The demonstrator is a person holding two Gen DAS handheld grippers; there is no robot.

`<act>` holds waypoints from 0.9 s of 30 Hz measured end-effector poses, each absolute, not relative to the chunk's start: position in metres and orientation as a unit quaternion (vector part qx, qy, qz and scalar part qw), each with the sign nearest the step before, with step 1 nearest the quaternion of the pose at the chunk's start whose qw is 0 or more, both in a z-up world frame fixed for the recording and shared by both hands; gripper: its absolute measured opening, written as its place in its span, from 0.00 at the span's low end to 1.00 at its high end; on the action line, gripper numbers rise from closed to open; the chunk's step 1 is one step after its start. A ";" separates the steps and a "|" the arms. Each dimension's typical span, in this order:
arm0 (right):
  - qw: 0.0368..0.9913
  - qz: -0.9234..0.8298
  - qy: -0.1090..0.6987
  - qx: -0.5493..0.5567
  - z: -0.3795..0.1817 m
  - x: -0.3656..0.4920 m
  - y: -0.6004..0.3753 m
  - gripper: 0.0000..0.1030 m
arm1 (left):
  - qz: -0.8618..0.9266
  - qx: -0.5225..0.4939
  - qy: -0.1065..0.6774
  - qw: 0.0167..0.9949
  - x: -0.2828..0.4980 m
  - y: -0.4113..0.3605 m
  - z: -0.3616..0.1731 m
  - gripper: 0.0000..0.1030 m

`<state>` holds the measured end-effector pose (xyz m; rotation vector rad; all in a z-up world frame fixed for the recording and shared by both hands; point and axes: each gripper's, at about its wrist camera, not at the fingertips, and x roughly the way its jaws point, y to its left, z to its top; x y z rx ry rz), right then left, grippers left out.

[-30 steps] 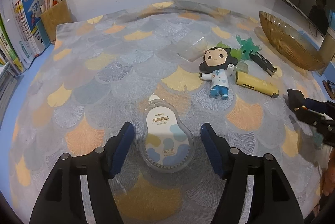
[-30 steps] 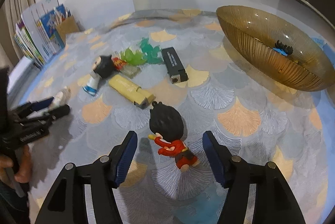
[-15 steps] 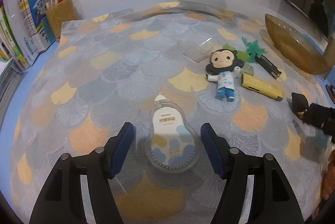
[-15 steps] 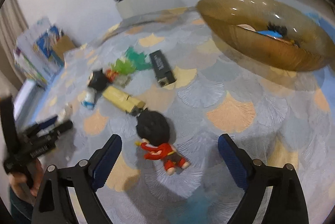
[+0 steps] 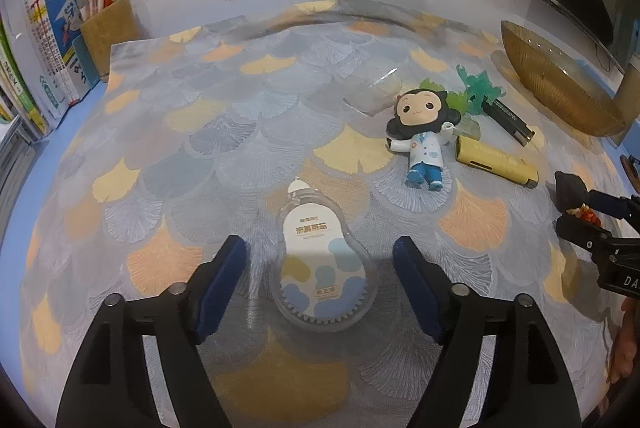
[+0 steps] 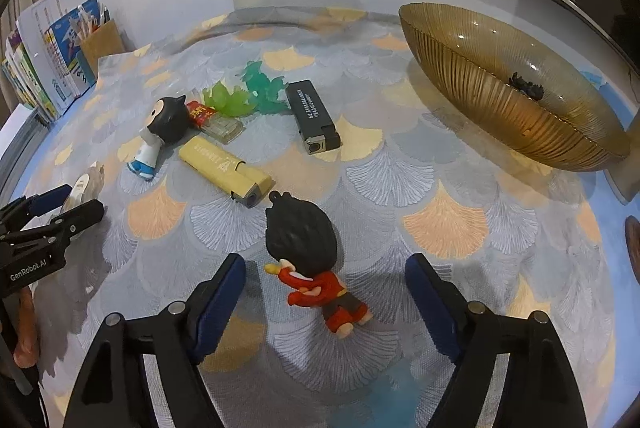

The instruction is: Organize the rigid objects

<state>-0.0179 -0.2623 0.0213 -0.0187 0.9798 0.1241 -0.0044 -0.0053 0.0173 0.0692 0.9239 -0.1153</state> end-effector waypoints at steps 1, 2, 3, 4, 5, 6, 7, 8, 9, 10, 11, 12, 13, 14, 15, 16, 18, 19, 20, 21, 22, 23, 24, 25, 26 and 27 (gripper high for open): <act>0.881 0.058 0.469 -0.011 0.022 -0.018 -0.262 0.74 | -0.055 0.033 0.445 0.893 -0.005 -0.005 0.017 0.73; 0.885 0.057 0.463 -0.012 0.024 -0.020 -0.261 0.63 | -0.055 0.032 0.445 0.893 -0.005 -0.005 0.018 0.73; 0.888 0.055 0.456 -0.013 0.027 -0.021 -0.261 0.58 | -0.055 0.031 0.445 0.893 -0.005 -0.005 0.018 0.73; 0.891 0.056 0.451 -0.009 0.028 -0.021 -0.260 0.58 | -0.052 0.031 0.445 0.894 -0.006 -0.005 0.018 0.68; 0.889 0.058 0.455 -0.009 0.028 -0.020 -0.258 0.56 | -0.051 0.031 0.443 0.895 -0.006 -0.006 0.019 0.62; 0.884 0.062 0.462 -0.012 0.025 -0.018 -0.255 0.51 | -0.055 0.033 0.439 0.896 -0.009 -0.008 0.020 0.46; 0.884 0.061 0.464 -0.018 0.025 -0.017 -0.253 0.48 | -0.057 0.038 0.437 0.897 -0.012 -0.011 0.021 0.45; 0.886 0.060 0.460 -0.030 0.026 -0.018 -0.250 0.37 | -0.054 0.044 0.435 0.898 -0.015 -0.014 0.021 0.44; 0.885 0.067 0.459 -0.032 0.026 -0.018 -0.248 0.31 | -0.054 0.049 0.433 0.898 -0.016 -0.016 0.021 0.44; 0.888 0.069 0.453 -0.040 0.027 -0.020 -0.246 0.31 | -0.056 0.052 0.433 0.898 -0.017 -0.018 0.021 0.44; 0.887 0.074 0.453 -0.042 0.027 -0.022 -0.245 0.31 | -0.059 0.054 0.433 0.898 -0.019 -0.020 0.022 0.44; 0.887 0.081 0.453 -0.044 0.028 -0.025 -0.244 0.31 | -0.062 0.057 0.433 0.897 -0.021 -0.025 0.022 0.44; 0.887 0.085 0.451 -0.046 0.029 -0.028 -0.244 0.31 | -0.063 0.060 0.433 0.897 -0.022 -0.027 0.023 0.44; 0.888 0.088 0.450 -0.048 0.031 -0.031 -0.243 0.31 | -0.065 0.062 0.432 0.897 -0.024 -0.030 0.024 0.44; 0.888 0.092 0.447 -0.047 0.034 -0.035 -0.243 0.31 | -0.068 0.061 0.429 0.899 -0.027 -0.033 0.028 0.44; 0.890 0.098 0.444 -0.041 0.038 -0.039 -0.245 0.30 | -0.073 0.056 0.425 0.901 -0.029 -0.035 0.033 0.44; 0.894 0.116 0.433 -0.020 0.050 -0.047 -0.251 0.30 | -0.084 0.044 0.416 0.904 -0.033 -0.040 0.043 0.44; 0.898 0.119 0.424 -0.006 0.061 -0.052 -0.258 0.30 | -0.091 0.040 0.410 0.907 -0.034 -0.043 0.049 0.44; 0.901 0.119 0.417 0.003 0.068 -0.055 -0.262 0.30 | -0.095 0.037 0.405 0.909 -0.035 -0.046 0.055 0.44; 0.906 0.118 0.406 0.012 0.078 -0.058 -0.268 0.30 | -0.101 0.034 0.400 0.911 -0.037 -0.050 0.062 0.44; 0.910 0.116 0.398 0.018 0.085 -0.060 -0.273 0.30 | -0.106 0.031 0.395 0.912 -0.038 -0.054 0.068 0.44; 0.914 0.113 0.389 0.024 0.092 -0.063 -0.279 0.30 | -0.111 0.030 0.389 0.914 -0.039 -0.058 0.075 0.44; 0.919 0.110 0.378 0.032 0.101 -0.066 -0.285 0.30 | -0.116 0.031 0.381 0.917 -0.040 -0.065 0.084 0.44; 0.923 0.107 0.367 0.040 0.110 -0.069 -0.293 0.30 | -0.121 0.033 0.374 0.919 -0.039 -0.070 0.091 0.44; 0.928 0.103 0.354 0.046 0.120 -0.073 -0.302 0.30 | -0.128 0.034 0.362 0.923 -0.038 -0.079 0.103 0.44; 0.932 0.098 0.345 0.050 0.127 -0.077 -0.310 0.30 | -0.134 0.033 0.354 0.925 -0.037 -0.085 0.111 0.44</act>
